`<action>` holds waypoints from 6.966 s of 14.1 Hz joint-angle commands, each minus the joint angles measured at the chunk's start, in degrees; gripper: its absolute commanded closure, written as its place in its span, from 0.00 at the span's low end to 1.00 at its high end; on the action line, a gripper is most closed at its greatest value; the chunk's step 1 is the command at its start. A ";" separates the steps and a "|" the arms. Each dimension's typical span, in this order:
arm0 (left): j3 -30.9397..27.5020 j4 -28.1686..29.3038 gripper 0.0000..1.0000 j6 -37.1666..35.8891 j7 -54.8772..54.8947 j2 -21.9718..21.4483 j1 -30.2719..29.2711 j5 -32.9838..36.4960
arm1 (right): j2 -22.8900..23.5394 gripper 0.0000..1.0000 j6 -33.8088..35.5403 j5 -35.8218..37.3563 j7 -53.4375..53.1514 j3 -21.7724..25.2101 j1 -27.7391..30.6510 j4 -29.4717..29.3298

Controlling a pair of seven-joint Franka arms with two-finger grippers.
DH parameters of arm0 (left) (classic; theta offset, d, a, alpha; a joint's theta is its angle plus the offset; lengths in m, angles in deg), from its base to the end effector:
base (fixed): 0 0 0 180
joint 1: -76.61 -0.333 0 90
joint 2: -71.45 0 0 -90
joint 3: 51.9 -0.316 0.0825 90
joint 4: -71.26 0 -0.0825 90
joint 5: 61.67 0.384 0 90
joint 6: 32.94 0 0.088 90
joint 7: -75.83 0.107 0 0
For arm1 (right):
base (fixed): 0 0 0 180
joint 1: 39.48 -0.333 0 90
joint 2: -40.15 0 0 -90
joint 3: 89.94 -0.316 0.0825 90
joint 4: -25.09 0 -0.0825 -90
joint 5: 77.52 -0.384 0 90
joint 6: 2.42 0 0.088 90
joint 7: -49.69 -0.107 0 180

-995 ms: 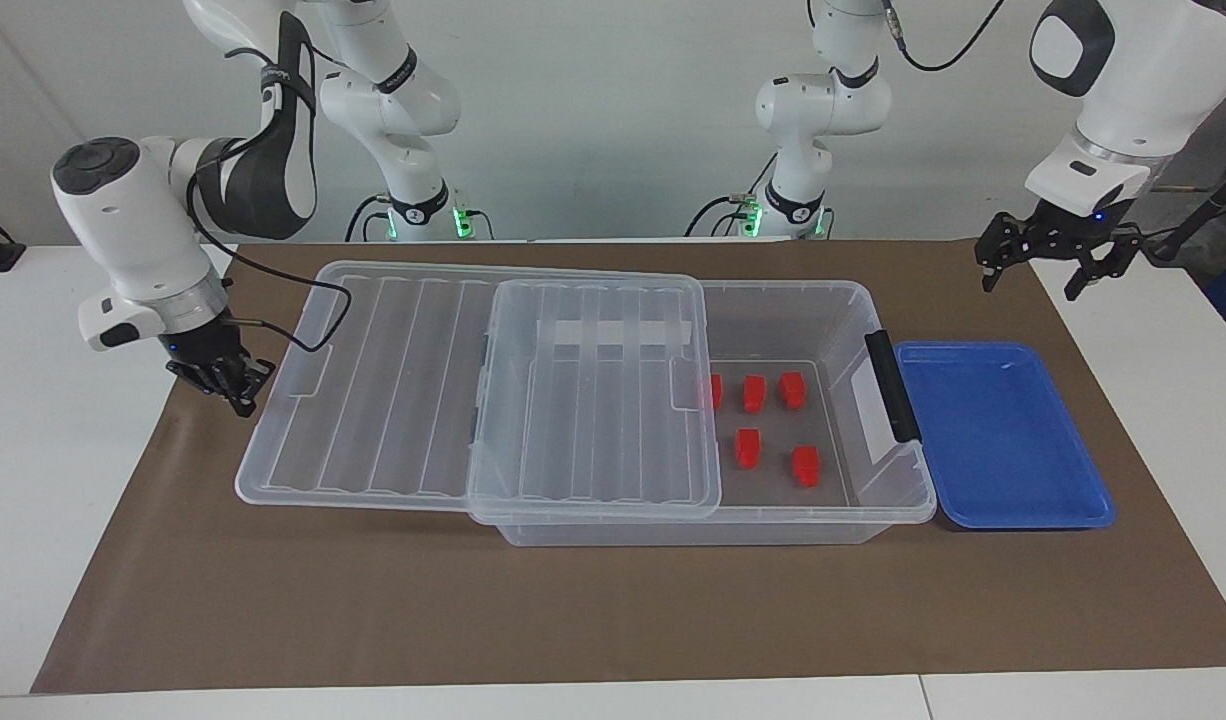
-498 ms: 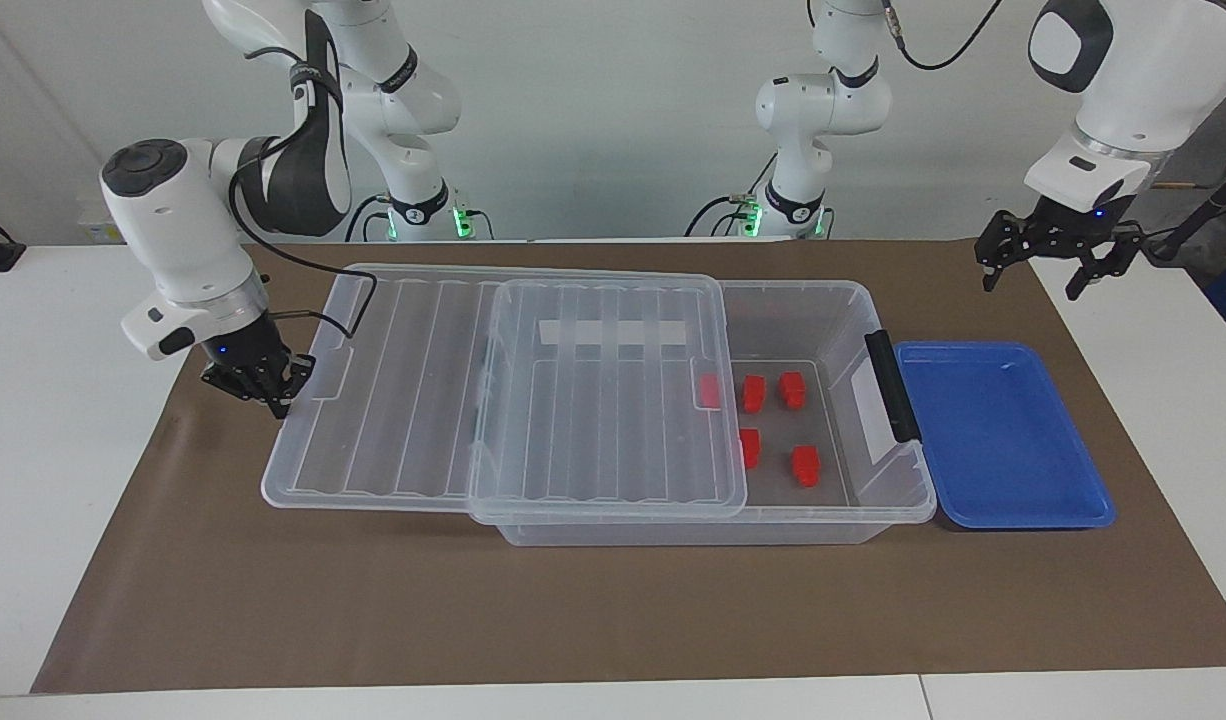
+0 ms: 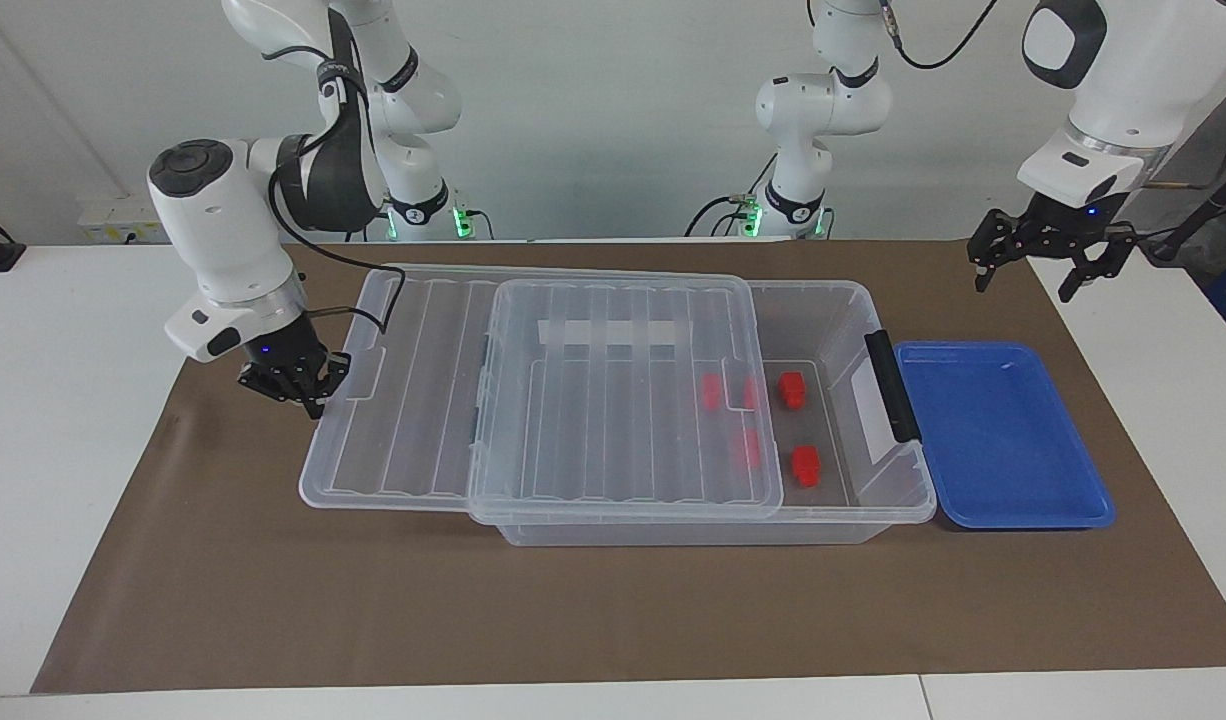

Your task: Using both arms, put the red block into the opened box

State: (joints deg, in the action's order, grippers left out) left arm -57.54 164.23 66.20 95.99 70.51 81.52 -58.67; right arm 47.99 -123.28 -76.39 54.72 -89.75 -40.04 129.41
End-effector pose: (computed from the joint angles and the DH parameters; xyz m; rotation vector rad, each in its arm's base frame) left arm 0.5645 0.0125 0.6239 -3.0193 0.5247 -0.1731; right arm 0.6148 0.0031 0.4739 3.1043 0.1602 0.2351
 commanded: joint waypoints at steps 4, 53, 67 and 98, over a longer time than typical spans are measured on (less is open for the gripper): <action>-0.60 1.42 0.00 1.06 0.15 -1.52 0.54 -1.24 | 0.15 1.00 -0.52 -0.60 1.30 -0.27 -2.51 0.18; 1.24 0.54 0.00 -5.27 -6.62 -1.87 1.94 -4.93 | -8.37 0.05 23.80 -1.22 -8.81 -0.36 0.38 -9.82; 1.16 0.54 0.00 -5.36 -6.62 -1.87 1.33 -4.93 | -7.93 0.06 32.43 -0.43 -9.86 -0.10 1.26 -14.76; 1.60 0.19 0.00 -10.10 -16.28 -3.19 0.97 -4.76 | -8.19 0.00 32.17 -1.04 -9.60 -0.27 0.99 -14.32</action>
State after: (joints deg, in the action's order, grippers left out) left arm -56.12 163.93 58.28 82.91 69.12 81.55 -63.39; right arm 39.62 -91.86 -77.19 46.11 -89.72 -39.30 115.56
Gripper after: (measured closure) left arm 0.000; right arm 0.000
